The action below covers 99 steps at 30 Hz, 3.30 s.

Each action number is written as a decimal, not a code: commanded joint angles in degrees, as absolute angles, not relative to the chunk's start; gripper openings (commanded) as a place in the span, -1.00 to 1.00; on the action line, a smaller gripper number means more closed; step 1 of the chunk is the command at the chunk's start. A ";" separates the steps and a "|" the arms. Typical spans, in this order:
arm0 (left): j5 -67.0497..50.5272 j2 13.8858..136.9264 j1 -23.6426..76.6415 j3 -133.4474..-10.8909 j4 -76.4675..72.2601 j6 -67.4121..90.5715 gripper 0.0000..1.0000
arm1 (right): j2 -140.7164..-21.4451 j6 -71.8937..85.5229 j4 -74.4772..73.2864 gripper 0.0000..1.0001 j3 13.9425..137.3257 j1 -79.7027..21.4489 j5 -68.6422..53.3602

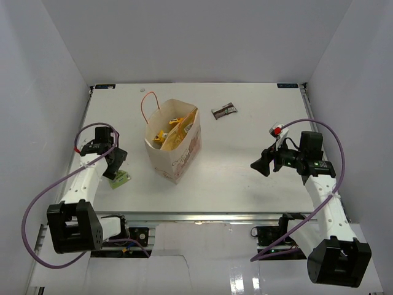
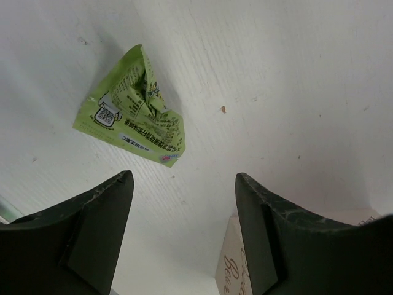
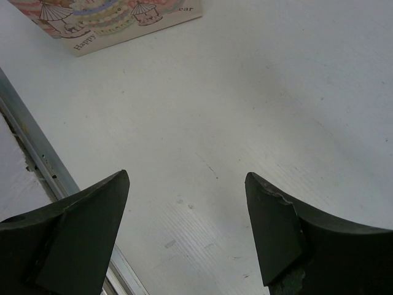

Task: Place the snacks into the paper bag

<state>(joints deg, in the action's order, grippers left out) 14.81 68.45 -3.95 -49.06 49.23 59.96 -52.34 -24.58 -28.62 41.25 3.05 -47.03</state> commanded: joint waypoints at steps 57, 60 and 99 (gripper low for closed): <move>-36.74 70.75 13.80 -75.68 18.28 20.92 -1.00 | -56.78 -25.84 -26.37 0.64 44.82 4.31 -43.86; -33.93 72.50 13.89 -74.71 19.77 19.87 -0.85 | -57.57 -25.93 -26.37 0.64 45.35 4.31 -44.12; -6.06 46.76 15.91 -62.14 28.21 27.51 0.76 | -136.84 36.03 -18.72 0.63 118.74 -14.67 4.74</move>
<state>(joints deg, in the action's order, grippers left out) -8.03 47.31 15.88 -61.52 26.52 26.24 -134.74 31.97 -21.32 115.61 -12.97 -1.87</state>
